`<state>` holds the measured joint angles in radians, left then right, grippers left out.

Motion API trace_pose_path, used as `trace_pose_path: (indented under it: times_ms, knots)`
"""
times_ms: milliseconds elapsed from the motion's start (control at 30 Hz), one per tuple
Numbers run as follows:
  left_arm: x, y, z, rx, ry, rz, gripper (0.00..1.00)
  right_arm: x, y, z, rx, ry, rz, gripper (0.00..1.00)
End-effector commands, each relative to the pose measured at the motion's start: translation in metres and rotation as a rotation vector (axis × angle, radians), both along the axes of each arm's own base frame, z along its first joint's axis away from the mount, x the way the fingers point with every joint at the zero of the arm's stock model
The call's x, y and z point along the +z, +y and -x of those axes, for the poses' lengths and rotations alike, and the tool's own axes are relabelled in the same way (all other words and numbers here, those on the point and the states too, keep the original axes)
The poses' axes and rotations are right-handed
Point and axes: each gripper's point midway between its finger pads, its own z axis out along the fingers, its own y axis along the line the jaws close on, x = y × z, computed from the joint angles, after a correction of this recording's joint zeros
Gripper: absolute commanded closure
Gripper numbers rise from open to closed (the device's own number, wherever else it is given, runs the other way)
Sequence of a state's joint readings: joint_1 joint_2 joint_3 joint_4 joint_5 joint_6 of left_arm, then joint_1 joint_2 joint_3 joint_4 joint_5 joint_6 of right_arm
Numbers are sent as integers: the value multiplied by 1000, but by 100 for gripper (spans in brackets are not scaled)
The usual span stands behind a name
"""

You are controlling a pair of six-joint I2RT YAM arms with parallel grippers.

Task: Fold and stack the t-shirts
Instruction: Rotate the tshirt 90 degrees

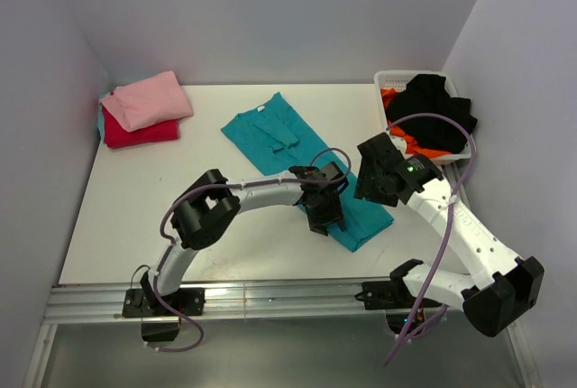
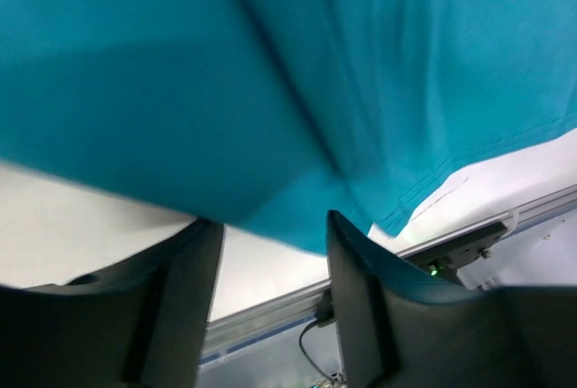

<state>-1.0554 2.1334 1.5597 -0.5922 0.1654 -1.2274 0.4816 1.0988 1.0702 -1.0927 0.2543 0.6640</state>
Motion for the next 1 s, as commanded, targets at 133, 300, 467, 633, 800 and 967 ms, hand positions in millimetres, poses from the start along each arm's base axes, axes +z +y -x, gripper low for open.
trace_pose_path:
  times_ms: [133, 300, 467, 633, 800, 967]
  knots:
    - [-50, 8, 4, -13, 41, -119, 65, -2, -13, 4, -3, -27, 10, 40]
    - [-60, 15, 6, -15, 47, -157, 100, -7, -20, 10, -11, -28, 8, 40]
    - [-54, 42, 7, -13, 14, -217, 100, -1, -18, 7, -10, -41, -16, 41]
    - [-28, 113, 22, 52, -24, -276, 100, 1, 2, 7, 33, -39, -115, 44]
    - [-16, 172, 39, 123, -56, -325, 100, -9, 12, 10, 52, -16, -162, 45]
    - [-10, 207, 42, 178, -80, -398, 100, -15, 33, 18, 105, 5, -281, 45]
